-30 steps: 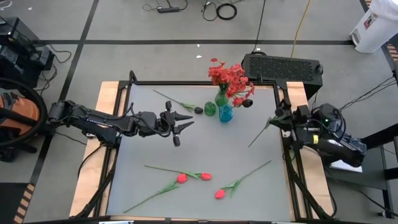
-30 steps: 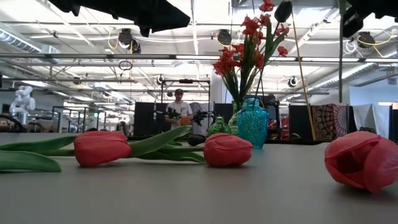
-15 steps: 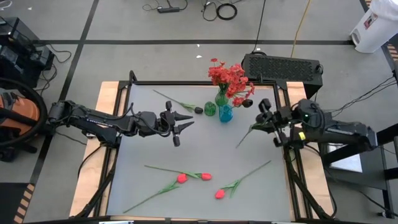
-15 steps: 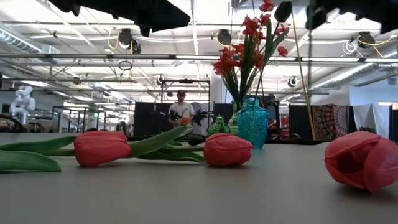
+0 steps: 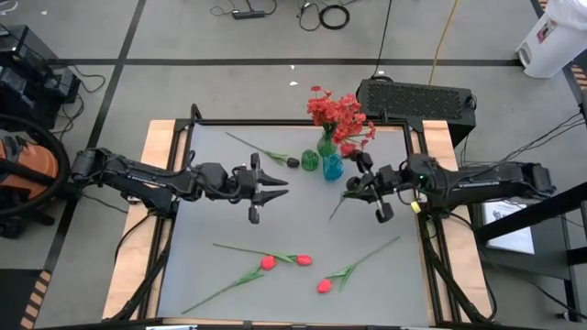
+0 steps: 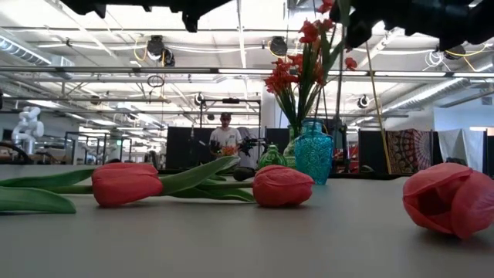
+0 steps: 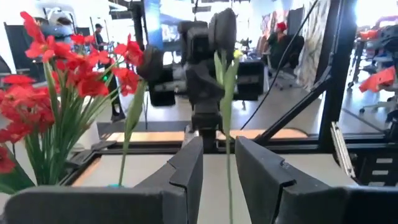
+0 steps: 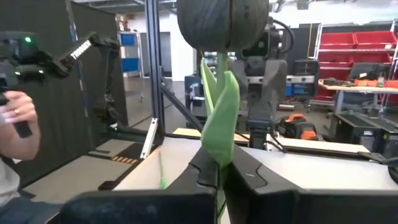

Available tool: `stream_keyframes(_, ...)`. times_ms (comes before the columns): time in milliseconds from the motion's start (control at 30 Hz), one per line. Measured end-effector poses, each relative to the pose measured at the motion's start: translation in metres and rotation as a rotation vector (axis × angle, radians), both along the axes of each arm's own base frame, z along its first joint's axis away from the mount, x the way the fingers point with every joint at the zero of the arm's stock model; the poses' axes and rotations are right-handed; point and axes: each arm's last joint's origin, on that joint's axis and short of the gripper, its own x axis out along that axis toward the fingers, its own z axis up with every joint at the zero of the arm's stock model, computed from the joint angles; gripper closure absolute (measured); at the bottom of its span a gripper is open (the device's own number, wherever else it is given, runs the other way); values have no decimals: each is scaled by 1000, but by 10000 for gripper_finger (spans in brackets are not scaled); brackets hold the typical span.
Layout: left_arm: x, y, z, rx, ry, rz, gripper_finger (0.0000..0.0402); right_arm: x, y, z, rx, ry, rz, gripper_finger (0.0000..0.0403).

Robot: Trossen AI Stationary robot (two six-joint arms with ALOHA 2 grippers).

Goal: Sort flowers into vase by color
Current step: Put the right black flower into the blue vase

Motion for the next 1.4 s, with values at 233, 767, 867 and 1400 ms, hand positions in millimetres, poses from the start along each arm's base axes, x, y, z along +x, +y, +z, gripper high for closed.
stream_keyframes(233, 2, -1, -2, -24, -3, -23, 299, 16, 7, -6, -13, -47, 32, 403)
stream_keyframes(767, 5, -1, -4, -24, -2, -27, 299, 19, 20, -8, 78, -15, 38, 403)
stream_keyframes(867, 5, -1, -4, -25, -5, -27, 299, 20, 25, -11, 110, 7, 52, 403)
stream_keyframes(1400, 5, -3, -1, -49, -17, -93, 299, 41, 35, -30, 116, 15, -87, 403)
